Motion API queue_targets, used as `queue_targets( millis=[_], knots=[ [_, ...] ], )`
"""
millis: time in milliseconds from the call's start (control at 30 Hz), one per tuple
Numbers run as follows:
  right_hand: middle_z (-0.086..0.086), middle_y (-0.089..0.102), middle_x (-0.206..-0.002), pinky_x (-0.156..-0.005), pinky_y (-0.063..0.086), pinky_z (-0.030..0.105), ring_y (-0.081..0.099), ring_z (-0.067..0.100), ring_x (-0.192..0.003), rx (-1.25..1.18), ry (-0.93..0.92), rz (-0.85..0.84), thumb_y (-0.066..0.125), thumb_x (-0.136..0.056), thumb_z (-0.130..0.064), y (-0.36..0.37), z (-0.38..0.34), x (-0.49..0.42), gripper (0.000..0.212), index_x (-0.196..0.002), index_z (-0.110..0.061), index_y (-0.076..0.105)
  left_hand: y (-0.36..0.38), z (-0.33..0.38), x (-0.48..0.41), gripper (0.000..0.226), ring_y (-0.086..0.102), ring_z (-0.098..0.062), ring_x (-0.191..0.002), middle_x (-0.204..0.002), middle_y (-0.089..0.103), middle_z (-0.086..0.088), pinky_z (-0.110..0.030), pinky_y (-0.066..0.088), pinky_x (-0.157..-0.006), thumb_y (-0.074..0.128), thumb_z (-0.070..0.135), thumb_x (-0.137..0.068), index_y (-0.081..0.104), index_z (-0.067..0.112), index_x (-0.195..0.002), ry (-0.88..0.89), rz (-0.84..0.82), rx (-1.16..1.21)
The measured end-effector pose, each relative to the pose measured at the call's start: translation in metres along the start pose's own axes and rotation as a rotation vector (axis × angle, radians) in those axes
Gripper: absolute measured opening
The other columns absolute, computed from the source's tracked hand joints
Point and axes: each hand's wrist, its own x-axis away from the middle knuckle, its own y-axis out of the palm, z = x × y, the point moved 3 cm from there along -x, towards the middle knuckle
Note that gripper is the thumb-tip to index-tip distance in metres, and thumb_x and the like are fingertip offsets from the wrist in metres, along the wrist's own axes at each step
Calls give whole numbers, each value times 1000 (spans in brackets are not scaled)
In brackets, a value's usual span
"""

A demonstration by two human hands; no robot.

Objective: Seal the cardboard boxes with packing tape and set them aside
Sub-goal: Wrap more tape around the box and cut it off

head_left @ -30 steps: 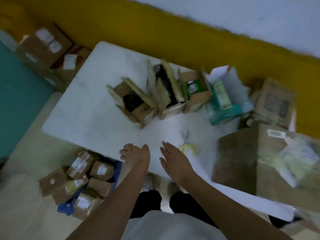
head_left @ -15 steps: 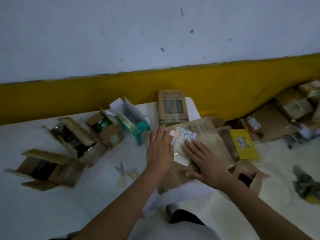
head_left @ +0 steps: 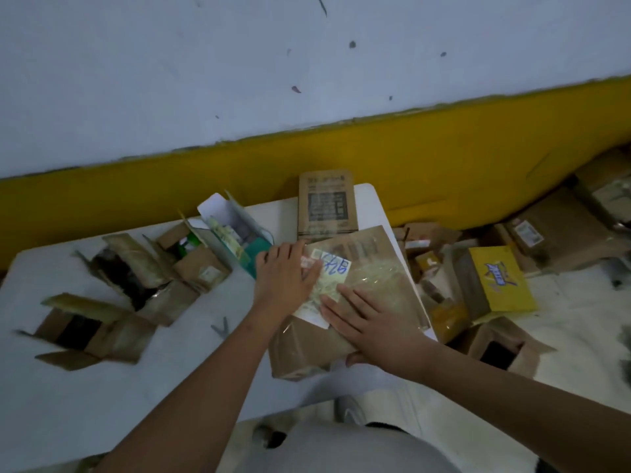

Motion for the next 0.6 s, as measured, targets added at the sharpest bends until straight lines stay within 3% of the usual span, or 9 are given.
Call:
queue_targets(
  millis=[67, 133, 200, 233, 367, 533, 600],
  knots=[
    [10, 16, -162, -119, 10, 51, 11, 38, -148, -42, -57, -30, 47, -81, -73, -8, 6, 5, 104, -156, -10, 12, -1, 0, 0, 62, 53, -23, -108, -120, 59, 0, -41, 36, -94, 23, 63, -93, 46, 27, -137, 13, -8, 5],
    [1, 15, -163, -122, 6, 48, 4, 28, -151, -195, -125, -40, 22, -88, -77, -22, 18, 7, 91, -156, -17, 18, -3, 0, 1, 60, 51, -23, -105, -118, 57, 0, -41, 35, -90, 16, 59, -96, 37, 33, -146, 57, -26, -15],
    [-9, 25, -159, -123, 11, 45, 12, 17, -150, -339, -47, -17, 6, -89, -77, -35, 41, -2, 85, -152, -26, 32, -7, -2, 2, 61, 48, -22, -105, -121, 53, 0, -40, 33, -89, 7, 56, -96, 24, 39, -151, 94, -66, -37],
    [-10, 23, -160, -123, 10, 43, 13, 15, -150, -336, 36, 11, 4, -87, -77, -38, 52, -9, 85, -152, -29, 30, -9, -3, 3, 62, 46, -22, -107, -123, 51, 0, -40, 32, -90, 4, 58, -95, 19, 40, -152, 109, -90, -32],
    [-10, -10, -163, -122, -7, 42, -10, 15, -151, -282, 306, -4, 12, -77, -88, -23, 75, -27, 98, -156, -32, -1, -9, -4, 5, 77, 41, -21, -116, -128, 45, 1, -40, 29, -98, 13, 75, -87, 13, 39, -154, 90, -175, 27],
    [-5, -9, -164, -120, -9, 40, -11, 16, -151, -395, 417, 9, 46, -77, -82, -26, 74, -28, 105, -156, -31, 0, -13, 1, 6, 92, 38, -21, -127, -137, 44, 2, -40, 23, -106, 15, 84, -77, 16, 34, -154, 11, -182, 101],
    [2, -20, -162, -119, -7, 47, -17, 23, -149, -452, 606, -27, 51, -66, -88, -27, 79, -22, 124, -155, -27, -11, -13, -4, 13, 98, 20, -24, -142, -155, 26, -2, -45, 15, -114, 26, 87, -77, 10, 31, -155, -97, -183, 153]
  ],
)
